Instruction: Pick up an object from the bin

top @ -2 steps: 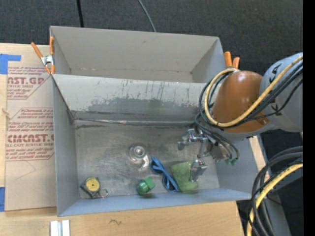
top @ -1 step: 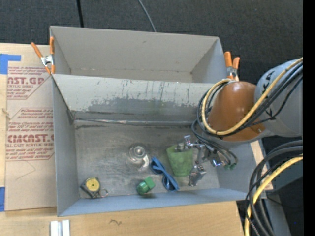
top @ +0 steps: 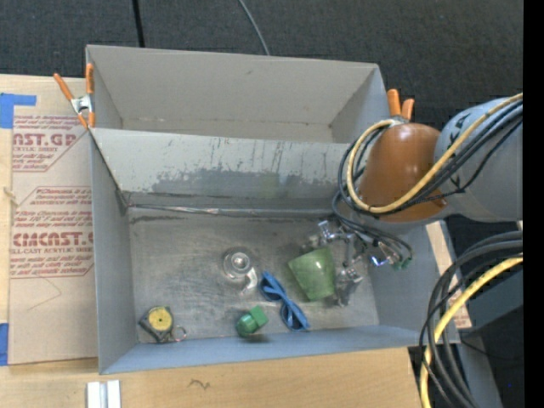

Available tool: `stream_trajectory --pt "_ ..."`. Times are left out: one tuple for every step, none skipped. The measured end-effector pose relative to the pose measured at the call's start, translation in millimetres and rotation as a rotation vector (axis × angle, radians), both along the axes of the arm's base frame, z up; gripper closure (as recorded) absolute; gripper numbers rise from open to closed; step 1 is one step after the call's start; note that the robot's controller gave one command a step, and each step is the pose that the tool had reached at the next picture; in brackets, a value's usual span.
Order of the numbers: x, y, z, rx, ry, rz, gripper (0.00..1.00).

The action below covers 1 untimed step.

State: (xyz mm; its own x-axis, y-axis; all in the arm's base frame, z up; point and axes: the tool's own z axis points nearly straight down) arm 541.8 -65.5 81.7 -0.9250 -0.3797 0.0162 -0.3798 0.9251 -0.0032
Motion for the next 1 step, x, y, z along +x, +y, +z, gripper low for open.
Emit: stream_trajectory --pt "-6.8 31.1 2.8 0.002 -0.004 0.134 0.0"
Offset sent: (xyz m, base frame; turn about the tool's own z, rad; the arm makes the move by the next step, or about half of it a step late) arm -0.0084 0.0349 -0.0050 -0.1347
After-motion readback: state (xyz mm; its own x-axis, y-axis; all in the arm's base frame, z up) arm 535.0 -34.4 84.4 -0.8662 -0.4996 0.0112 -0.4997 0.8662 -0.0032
